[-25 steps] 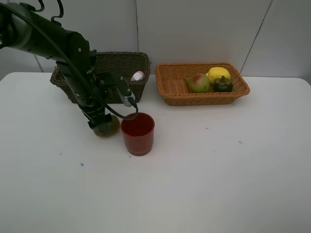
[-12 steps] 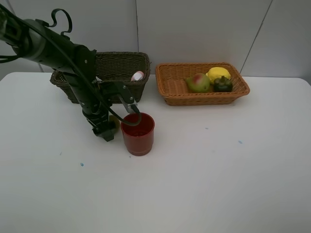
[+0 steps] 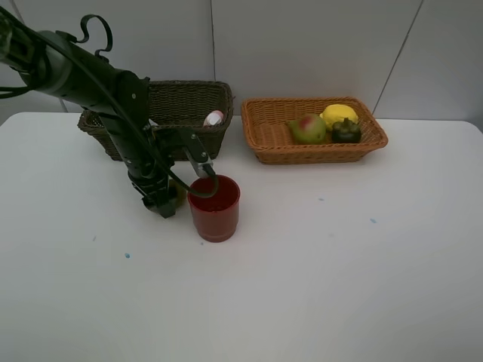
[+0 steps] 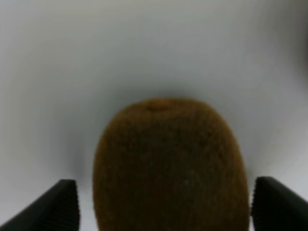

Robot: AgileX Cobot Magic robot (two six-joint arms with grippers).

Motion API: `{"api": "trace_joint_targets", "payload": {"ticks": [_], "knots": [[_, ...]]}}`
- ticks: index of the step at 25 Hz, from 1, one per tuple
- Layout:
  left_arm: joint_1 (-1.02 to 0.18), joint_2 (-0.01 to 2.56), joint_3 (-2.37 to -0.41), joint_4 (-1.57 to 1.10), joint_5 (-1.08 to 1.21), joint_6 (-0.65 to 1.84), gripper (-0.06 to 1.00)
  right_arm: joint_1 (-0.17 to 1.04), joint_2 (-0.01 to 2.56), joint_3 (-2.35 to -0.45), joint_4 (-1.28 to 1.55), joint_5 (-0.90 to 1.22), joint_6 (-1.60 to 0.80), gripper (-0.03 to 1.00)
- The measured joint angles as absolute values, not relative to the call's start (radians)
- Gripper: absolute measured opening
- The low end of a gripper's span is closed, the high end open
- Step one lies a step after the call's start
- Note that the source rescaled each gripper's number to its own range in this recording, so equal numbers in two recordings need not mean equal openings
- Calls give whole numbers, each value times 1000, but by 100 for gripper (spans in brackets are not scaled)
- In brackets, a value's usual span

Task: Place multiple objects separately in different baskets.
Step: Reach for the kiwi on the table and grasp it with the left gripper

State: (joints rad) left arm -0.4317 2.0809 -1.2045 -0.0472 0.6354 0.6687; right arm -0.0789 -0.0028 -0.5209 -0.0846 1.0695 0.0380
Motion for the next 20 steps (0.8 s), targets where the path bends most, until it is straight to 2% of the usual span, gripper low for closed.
{"api": "trace_joint_targets", "payload": {"ticks": [1,20], "knots": [[-432,2081,-1204,-47,645,672,68,-79,-3,-521,-85,1070,38,93],[-432,2081,-1204,-48,674,682,69,-79,-3,-521,-85,1070,38,93]]}}
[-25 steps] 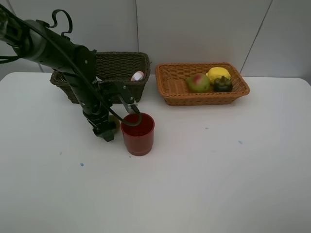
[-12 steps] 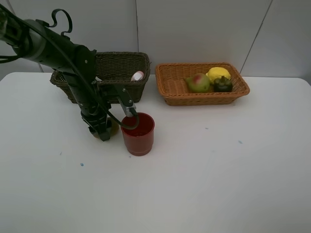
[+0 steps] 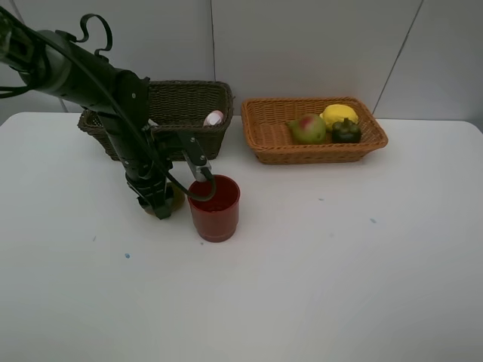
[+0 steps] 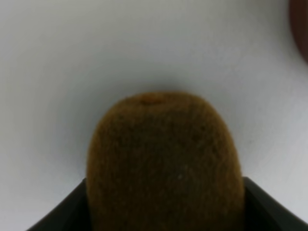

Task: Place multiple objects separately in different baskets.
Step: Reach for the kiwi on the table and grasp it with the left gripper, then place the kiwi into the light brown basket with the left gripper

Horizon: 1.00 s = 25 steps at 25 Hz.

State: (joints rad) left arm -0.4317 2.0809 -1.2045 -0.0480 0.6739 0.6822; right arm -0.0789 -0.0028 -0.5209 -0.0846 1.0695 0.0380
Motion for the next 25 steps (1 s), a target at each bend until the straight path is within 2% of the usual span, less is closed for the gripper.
{"api": "trace_joint_targets", "payload": {"ticks": [17,25], "knots": [[-432,1783,-1204,-70,778,682,69,-79,-3,-521,-85,1070,38,93],[-449,1681,-1227,-111,628,683,69,-79,-3,-521,-85,1070,38,93]]}}
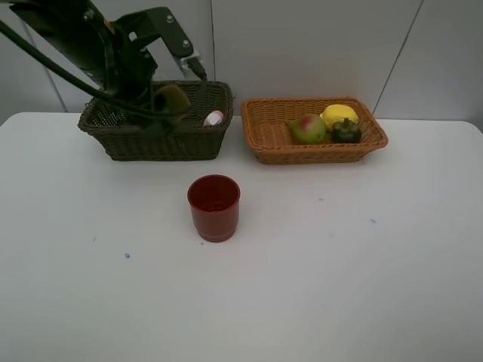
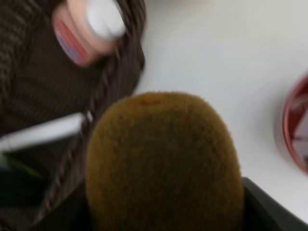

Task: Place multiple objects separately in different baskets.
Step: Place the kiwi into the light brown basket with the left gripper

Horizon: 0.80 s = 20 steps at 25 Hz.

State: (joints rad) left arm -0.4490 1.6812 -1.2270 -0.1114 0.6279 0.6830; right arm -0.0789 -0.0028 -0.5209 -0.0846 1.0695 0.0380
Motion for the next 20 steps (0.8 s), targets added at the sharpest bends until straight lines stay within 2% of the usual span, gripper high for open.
{"api": "trace_joint_targets", "payload": {"ticks": [8,20], "knots": [[-524,1776,-1496,-147,549,619,69,-79,-3,-521,-85,1070,38,93],[-548,2203,-2024,-248,662,537,69,-79,-3,-521,-85,1070,38,93]]}}
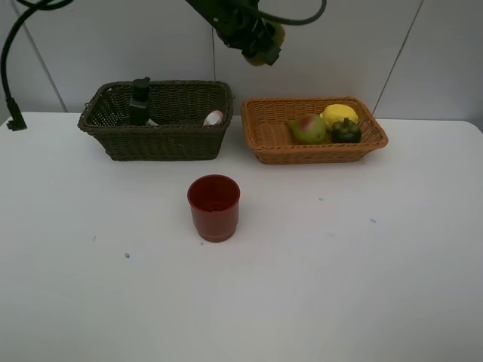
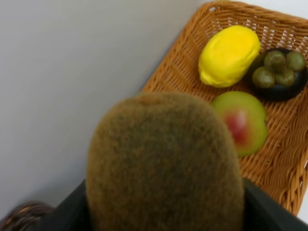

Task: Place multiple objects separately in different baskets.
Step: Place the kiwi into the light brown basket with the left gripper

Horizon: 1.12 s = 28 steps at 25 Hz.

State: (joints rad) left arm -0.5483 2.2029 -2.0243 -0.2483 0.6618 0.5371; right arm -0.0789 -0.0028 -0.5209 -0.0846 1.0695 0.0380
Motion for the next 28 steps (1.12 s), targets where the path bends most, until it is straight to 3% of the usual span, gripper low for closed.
{"api": "trace_joint_targets", "payload": {"ticks": [6,28], "knots": [[-568,2363,-2142,-278,715,534,69,-79,-3,-521,-85,1070,38,93],[-582,2494,-2147,-282,728,533,69,-79,-3,-521,-85,1070,38,93]]}}
